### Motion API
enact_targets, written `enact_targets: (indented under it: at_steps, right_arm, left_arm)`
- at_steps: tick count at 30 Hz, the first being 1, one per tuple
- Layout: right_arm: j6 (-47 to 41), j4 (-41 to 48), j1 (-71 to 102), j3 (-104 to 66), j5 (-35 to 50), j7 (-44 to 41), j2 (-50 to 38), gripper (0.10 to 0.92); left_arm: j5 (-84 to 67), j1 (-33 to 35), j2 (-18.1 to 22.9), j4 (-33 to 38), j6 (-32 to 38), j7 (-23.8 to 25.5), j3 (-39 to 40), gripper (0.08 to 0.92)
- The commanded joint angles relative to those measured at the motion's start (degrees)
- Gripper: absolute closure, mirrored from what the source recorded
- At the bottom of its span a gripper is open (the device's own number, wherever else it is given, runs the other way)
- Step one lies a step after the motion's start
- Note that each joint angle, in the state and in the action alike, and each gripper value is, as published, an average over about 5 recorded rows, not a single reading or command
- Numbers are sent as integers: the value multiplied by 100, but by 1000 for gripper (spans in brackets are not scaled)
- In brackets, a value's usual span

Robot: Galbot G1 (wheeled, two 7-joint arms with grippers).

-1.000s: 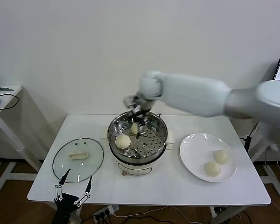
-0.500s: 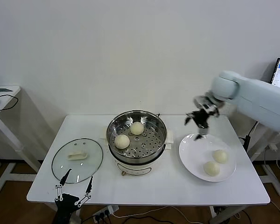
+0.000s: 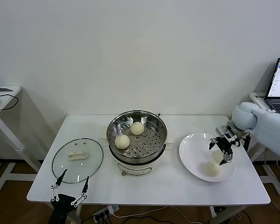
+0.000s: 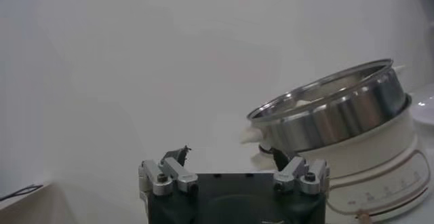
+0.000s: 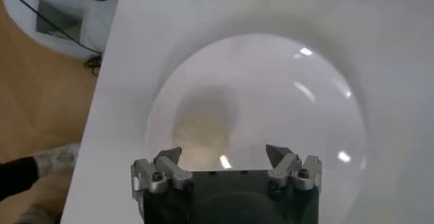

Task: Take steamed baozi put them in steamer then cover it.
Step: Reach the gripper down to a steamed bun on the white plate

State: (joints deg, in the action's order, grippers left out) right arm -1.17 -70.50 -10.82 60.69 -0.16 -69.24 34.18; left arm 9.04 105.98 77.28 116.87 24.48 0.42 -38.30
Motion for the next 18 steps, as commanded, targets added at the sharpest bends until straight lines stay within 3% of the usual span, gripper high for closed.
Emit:
enact_targets:
  at_steps: [1,18]
  right_arm:
    - [-81,88,887,-393,-310,320,-74,203]
    - [-219,205,873,-368,-222,513,173,203]
  left_arm:
    - [-17,-32,-13,16,-29,-3,-69,177]
    - [-48,-126,-49,57,-106,-11,-180,177]
